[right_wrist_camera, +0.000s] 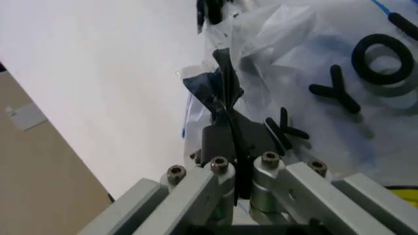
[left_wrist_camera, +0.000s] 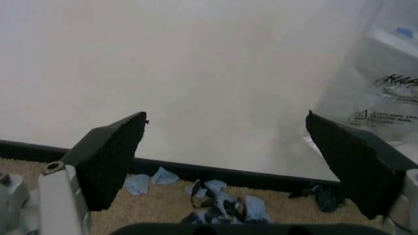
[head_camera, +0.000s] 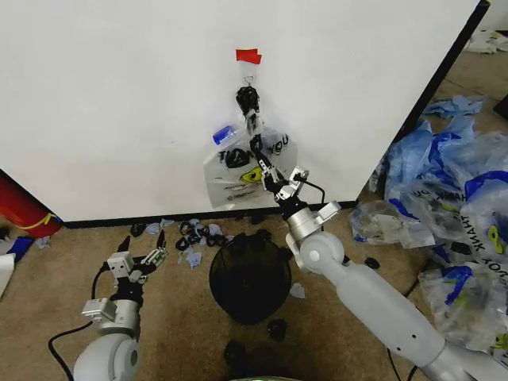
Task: Pick up the garbage bag from the wall and place it over the trash bin.
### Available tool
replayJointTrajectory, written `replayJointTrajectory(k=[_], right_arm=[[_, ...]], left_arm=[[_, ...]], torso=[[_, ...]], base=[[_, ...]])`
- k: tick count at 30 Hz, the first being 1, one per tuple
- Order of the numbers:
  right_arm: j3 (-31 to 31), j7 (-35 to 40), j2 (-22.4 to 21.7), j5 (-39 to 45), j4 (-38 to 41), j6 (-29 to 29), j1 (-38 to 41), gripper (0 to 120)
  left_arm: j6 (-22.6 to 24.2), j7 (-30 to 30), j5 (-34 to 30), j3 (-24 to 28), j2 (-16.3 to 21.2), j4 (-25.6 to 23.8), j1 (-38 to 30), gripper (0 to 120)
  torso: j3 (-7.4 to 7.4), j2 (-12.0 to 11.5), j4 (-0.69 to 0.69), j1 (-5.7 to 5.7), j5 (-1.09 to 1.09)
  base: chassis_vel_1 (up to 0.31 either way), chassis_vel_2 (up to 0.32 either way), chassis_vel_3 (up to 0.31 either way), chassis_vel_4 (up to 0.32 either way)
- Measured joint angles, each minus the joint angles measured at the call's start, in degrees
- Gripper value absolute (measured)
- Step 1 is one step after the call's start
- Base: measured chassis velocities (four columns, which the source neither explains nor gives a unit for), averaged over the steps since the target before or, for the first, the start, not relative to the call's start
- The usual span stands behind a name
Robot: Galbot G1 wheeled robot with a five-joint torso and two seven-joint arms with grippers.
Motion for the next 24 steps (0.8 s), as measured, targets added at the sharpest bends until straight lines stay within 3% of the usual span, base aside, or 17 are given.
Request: replayJointTrajectory(k=[13,24], right_arm=[[0.11,-0.21,-3.81,-2.19,6.53,1.05,-6.29,0],[1.01,0.19,-10.9,-4.06,13.89,2.68,-14.05,0]], left_arm=[[-0.21,0.01,-0.15,-0.09,0.45,0.17,-0.48,97],[-0.2,0.01,-0.2,0.08,0.61,0.24,-1.03,97]], torso=[[0.0,0.0,0.0,0.0,0.0],[0.0,0.0,0.0,0.0,0.0]], base=[[0.0,0.0,0.0,0.0],[0.0,0.0,0.0,0.0]])
